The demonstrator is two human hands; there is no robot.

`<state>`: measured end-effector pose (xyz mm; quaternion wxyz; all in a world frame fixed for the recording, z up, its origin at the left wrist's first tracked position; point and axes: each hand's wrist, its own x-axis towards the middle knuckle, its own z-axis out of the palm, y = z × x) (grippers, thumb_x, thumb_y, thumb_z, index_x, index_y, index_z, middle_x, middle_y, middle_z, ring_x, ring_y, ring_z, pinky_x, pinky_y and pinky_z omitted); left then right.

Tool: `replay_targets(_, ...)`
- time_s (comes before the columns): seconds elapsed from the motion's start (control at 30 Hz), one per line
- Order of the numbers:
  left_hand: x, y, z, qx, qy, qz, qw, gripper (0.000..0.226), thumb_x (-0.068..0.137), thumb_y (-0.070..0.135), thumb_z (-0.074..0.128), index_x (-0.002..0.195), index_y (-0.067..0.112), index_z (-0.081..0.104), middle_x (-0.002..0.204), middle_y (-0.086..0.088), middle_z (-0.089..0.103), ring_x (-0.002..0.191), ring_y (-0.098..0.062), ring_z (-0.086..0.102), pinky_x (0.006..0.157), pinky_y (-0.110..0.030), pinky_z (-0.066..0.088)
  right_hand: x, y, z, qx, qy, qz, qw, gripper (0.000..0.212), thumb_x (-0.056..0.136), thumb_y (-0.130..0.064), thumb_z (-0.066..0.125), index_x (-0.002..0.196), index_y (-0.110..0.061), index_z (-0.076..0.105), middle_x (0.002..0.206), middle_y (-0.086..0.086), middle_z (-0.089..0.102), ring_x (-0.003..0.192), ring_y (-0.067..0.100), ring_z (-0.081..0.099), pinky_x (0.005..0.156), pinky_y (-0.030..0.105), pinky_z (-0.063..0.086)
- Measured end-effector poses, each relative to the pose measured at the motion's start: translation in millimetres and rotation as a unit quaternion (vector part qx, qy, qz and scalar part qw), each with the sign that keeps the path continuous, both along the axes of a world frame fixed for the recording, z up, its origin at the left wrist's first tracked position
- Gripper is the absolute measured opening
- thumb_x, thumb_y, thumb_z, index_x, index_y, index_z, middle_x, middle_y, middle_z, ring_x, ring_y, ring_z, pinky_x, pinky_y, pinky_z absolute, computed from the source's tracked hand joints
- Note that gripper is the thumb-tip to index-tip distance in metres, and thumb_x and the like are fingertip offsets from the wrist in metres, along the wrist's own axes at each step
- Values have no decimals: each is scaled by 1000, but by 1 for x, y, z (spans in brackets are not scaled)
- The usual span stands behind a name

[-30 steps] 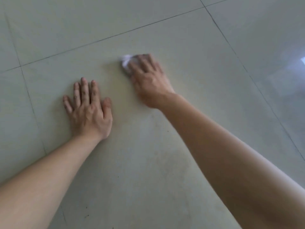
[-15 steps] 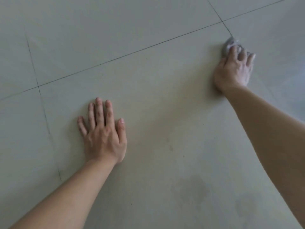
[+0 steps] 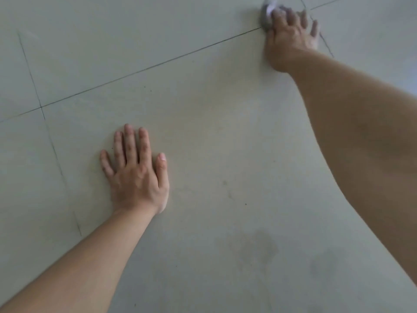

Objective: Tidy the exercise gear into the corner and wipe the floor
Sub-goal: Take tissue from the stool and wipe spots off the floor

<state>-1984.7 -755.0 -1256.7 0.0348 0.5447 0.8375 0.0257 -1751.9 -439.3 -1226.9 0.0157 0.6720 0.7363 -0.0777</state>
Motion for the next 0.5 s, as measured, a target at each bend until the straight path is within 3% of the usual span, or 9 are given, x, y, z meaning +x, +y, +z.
replay_targets(0.07,0,1,0,3,1,-1,1000,66,97,46,24,155,14,24,164,-10,15,150,-28,12,117,-56,8,51,10,3,-24,12,-169,985,60,96,-28,32,155,-23,23,163,5,20,151,35,10,121,55,8)
replay_targets(0.13,0,1,0,3,1,-2,1000,65,97,45,25,155,15,24,164,-10,15,150,-28,12,116,-57,9,62,-6,1,-24,37,-213,976,59,97,-30,30,155,-23,22,164,7,17,150,36,10,121,52,11)
replay_targets(0.33,-1,0,4,-5,-15,-8,1000,65,97,44,23,155,14,24,164,-11,15,150,-31,13,116,-59,9,-17,-151,-8,-28,114,29,993,57,102,-32,33,157,-27,23,166,6,11,153,33,2,124,44,4)
replay_targets(0.5,3,2,7,-42,-21,-6,999,61,101,38,22,156,11,18,164,-13,9,151,-32,7,116,-61,6,-3,-258,-3,-53,100,238,965,56,101,-28,40,156,-27,27,166,4,16,153,31,7,124,45,3)
